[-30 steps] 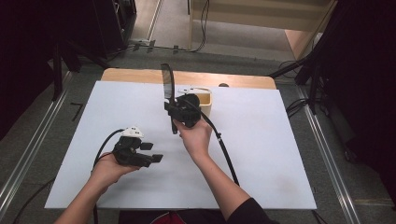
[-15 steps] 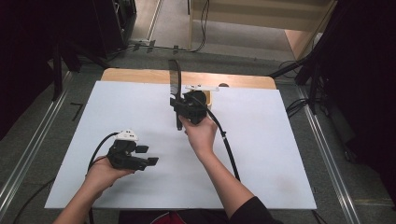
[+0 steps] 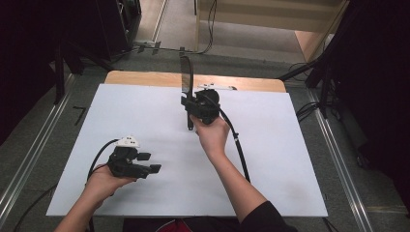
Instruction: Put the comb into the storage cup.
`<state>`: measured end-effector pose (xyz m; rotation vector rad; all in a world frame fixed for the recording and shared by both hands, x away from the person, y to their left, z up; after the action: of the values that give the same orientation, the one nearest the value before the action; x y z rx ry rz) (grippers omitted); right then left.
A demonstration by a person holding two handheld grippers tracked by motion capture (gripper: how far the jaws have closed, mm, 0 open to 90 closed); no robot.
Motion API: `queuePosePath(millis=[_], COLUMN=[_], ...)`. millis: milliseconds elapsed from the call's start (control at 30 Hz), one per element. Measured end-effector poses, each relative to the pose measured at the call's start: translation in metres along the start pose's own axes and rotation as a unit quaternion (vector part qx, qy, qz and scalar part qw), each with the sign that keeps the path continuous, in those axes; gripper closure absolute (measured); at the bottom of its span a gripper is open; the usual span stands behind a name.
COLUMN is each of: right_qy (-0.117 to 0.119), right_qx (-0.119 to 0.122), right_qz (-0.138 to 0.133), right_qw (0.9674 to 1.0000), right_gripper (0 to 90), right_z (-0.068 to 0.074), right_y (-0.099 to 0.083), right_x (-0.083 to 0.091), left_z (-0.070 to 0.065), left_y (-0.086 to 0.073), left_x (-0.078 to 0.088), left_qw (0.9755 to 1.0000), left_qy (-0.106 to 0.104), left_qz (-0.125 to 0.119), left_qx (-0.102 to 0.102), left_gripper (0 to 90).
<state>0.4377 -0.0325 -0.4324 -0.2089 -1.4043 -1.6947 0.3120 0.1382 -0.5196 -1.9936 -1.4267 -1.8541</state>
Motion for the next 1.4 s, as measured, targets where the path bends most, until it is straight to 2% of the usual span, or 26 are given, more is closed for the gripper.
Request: queuePosePath(millis=[1100,1400], right_qy=[-0.027,-0.044], right_qx=[-0.019,-0.022], right_qz=[-0.025,-0.034], right_qw=[0.9992,0.9982], right_gripper=[69.9,69.8], right_z=[-0.035,-0.05], right_y=[0.03,0.044], right_x=[0.018,0.017], left_z=[0.003,0.002], left_y=[-0.004,-0.004], left_x=[0.004,0.002], left_qw=[1.0,1.0], left_qy=[0.0,-0.005], left_qz=[-0.001,0.0], left_qx=[0.007,0.004], left_gripper=[34.1,34.2])
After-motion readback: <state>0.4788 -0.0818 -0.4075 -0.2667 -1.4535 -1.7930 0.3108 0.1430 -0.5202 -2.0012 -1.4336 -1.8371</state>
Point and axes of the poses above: each handheld gripper's, and its own axes: x roughly backward along the jaws, y roughly out of its top, z roughly to its left, the point moved 8 cm from there along -x, roughly forward along the jaws, and after that the axes turned 10 degrees about z, right-handed, at the moved point
